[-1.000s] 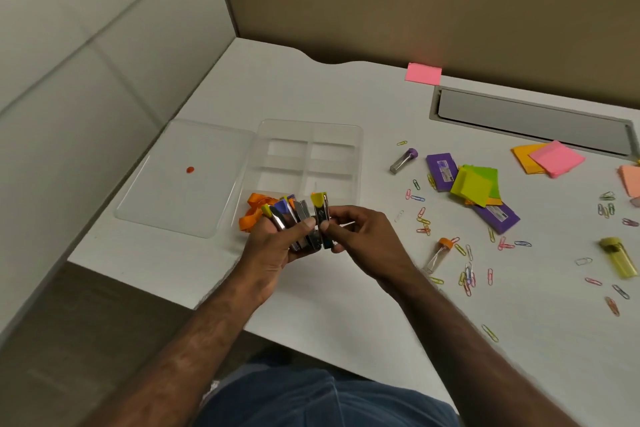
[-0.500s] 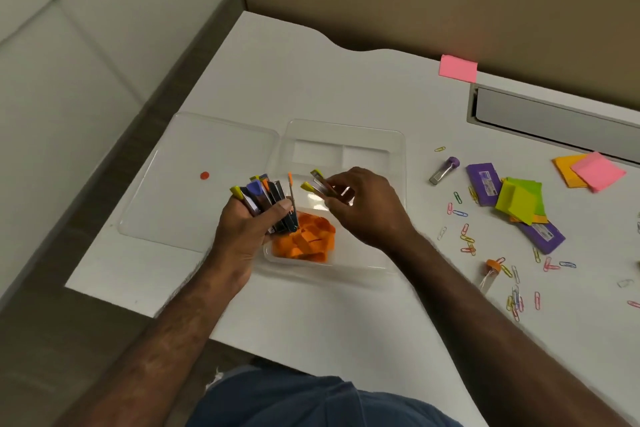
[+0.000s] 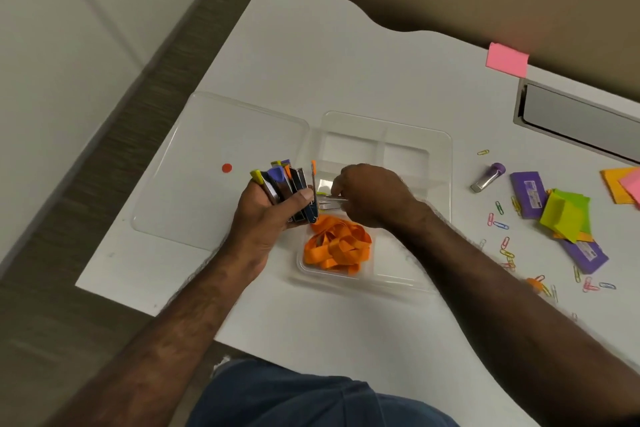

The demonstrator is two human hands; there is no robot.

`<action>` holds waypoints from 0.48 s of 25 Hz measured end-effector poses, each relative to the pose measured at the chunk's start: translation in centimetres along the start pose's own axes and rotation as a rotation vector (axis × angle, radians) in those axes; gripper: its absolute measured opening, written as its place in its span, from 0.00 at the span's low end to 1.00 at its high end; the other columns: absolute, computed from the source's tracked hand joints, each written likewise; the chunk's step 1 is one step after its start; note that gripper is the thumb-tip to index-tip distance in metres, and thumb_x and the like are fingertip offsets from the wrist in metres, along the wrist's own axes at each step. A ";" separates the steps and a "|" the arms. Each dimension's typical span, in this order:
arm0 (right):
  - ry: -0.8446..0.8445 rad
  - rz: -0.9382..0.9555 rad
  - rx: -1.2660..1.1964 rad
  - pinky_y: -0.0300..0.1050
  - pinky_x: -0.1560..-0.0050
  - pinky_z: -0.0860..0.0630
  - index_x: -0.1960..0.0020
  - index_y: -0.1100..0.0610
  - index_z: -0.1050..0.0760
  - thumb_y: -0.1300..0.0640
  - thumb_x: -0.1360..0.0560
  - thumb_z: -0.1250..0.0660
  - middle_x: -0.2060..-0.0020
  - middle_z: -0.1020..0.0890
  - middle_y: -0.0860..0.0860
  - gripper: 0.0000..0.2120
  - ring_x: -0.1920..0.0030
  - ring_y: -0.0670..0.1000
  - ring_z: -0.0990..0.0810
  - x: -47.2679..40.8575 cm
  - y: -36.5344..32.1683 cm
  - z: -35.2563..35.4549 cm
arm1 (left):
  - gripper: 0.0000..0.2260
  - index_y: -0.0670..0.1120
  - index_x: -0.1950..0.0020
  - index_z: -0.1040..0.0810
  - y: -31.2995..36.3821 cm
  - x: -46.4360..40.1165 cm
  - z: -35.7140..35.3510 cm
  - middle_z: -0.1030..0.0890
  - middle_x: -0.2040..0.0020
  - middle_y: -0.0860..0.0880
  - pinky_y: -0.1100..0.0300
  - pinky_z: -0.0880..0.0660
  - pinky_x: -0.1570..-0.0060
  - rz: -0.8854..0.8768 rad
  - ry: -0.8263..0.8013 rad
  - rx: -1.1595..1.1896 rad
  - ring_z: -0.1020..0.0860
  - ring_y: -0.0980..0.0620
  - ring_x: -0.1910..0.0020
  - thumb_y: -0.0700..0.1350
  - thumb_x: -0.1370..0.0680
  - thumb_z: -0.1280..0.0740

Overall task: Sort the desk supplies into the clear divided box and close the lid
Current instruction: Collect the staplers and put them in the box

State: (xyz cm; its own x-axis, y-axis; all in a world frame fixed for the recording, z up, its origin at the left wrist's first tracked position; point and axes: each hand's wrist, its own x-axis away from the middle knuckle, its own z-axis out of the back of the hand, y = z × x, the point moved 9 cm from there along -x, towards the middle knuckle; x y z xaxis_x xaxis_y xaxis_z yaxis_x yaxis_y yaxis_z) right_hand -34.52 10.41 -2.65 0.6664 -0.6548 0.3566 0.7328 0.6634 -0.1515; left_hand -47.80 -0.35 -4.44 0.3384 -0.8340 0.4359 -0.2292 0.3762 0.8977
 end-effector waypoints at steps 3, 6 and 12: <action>-0.026 -0.026 -0.138 0.47 0.43 0.19 0.38 0.52 0.18 0.56 0.23 0.28 0.44 0.15 0.50 0.14 0.45 0.50 0.18 0.5 0.5 0.4 | 0.27 0.52 0.35 0.24 0.0 0.0 -0.6 0.16 0.41 0.44 0.40 0.17 0.46 0.010 -0.016 -0.008 0.14 0.43 0.45 0.55 0.32 0.22; 0.133 -0.080 -0.454 0.42 0.47 0.19 0.35 0.51 0.20 0.58 0.22 0.29 0.47 0.15 0.47 0.16 0.51 0.44 0.17 2.2 1.2 2.9 | 0.27 0.50 0.34 0.24 0.2 -0.1 -1.2 0.15 0.42 0.45 0.45 0.16 0.49 0.002 -0.040 0.009 0.14 0.44 0.45 0.53 0.31 0.23; 0.288 0.036 -0.560 0.31 0.50 0.23 0.24 0.43 0.32 0.62 0.25 0.25 0.31 0.26 0.42 0.35 0.44 0.41 0.22 6.5 0.7 5.7 | 0.22 0.49 0.34 0.22 1.0 -0.4 -3.3 0.14 0.44 0.45 0.43 0.16 0.46 0.000 -0.138 -0.111 0.13 0.46 0.48 0.52 0.25 0.25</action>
State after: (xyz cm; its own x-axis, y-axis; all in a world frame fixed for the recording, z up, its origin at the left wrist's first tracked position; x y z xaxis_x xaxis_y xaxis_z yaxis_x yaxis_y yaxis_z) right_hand -30.44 8.74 4.80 0.6450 -0.7587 0.0914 0.6180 0.4476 -0.6463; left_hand -45.13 1.69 -3.53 0.2077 -0.8788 0.4296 -0.1245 0.4118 0.9027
